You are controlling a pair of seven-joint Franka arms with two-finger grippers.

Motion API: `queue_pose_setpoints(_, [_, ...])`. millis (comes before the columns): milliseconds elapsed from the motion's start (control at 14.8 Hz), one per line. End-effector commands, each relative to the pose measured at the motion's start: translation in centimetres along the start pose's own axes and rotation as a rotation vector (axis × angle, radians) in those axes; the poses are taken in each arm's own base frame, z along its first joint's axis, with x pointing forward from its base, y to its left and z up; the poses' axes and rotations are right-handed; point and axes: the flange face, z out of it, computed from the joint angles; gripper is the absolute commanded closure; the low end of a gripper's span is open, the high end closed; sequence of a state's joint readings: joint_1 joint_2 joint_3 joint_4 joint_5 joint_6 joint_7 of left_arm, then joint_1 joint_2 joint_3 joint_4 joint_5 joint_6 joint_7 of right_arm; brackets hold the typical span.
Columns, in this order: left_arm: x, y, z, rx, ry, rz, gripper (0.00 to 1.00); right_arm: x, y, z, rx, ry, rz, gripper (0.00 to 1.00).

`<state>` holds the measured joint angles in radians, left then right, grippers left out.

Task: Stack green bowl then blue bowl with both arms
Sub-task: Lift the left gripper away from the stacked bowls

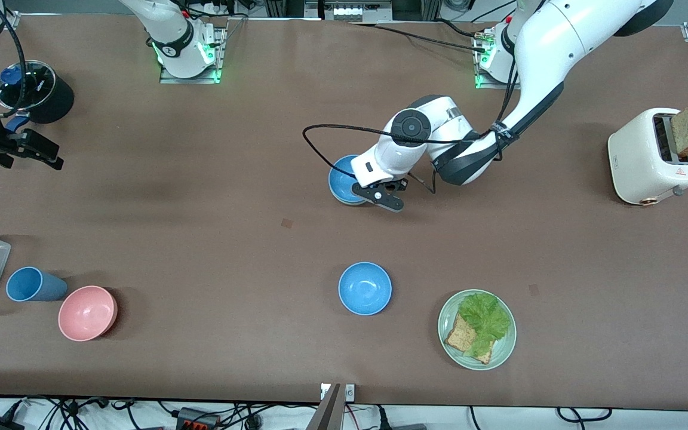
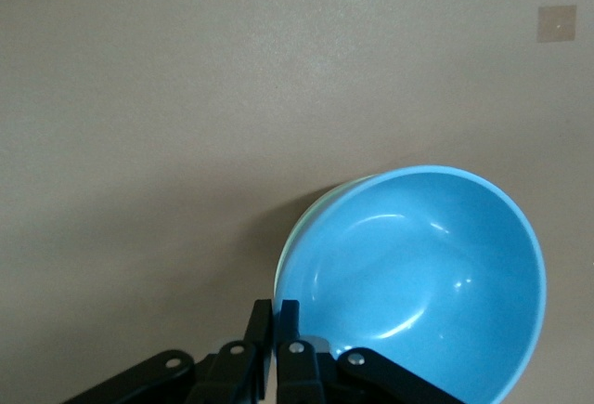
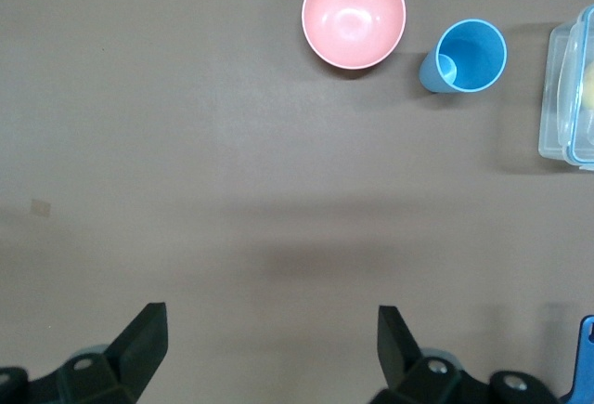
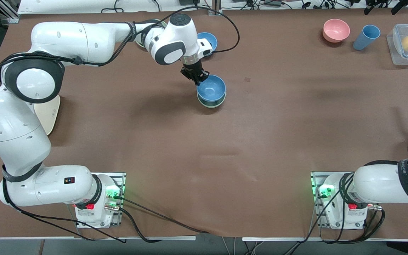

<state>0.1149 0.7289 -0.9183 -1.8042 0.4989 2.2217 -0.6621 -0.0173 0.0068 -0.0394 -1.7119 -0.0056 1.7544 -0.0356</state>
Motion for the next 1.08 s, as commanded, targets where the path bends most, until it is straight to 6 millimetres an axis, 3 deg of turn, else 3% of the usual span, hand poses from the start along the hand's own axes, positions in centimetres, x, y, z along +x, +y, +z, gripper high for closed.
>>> queue_pose_setpoints(0, [1.3, -2.5, -2.4, 0.019, 0.013, -0.033, 0.51, 0.5, 0.1, -0.6, -0.006, 0.01, -0.023, 0.0])
queue_pose_setpoints(203, [1.8, -4.5, -5.8, 0.024, -0.01, -0.063, 0.46, 0.4, 0.1, -0.6, -0.01, 0.005, -0.03, 0.0])
queue_pose_setpoints(475, [2.5, -10.4, -11.1, -0.026, 0.015, -0.106, 0.4, 0.3, 0.2, -0.8, -0.012, 0.004, -0.027, 0.0])
queue_pose_setpoints(610, [2.8, -13.7, -12.8, -0.03, 0.036, -0.089, 0.21, 0.4, 0.2, -1.2, -0.011, 0.013, -0.027, 0.0])
queue_pose_setpoints(678, [3.2, -15.5, -15.1, -0.031, 0.053, -0.086, 0.06, 0.4, 0.1, -1.2, -0.011, 0.011, -0.029, 0.0])
queue_pose_setpoints(746, [3.4, -17.1, -17.1, -0.017, 0.038, -0.064, 0.0, 0.4, 0.1, -1.2, -0.009, 0.011, -0.027, 0.0])
queue_pose_setpoints(881, [4.1, -20.0, -21.1, 0.006, 0.012, -0.011, 0.0, 0.4, 0.1, -1.2, -0.006, 0.012, -0.025, 0.0])
queue_pose_setpoints(1017, [3.7, -23.3, -26.3, 0.02, -0.034, 0.044, 0.0, 0.4, 0.1, -1.2, -0.006, 0.013, -0.025, 0.0])
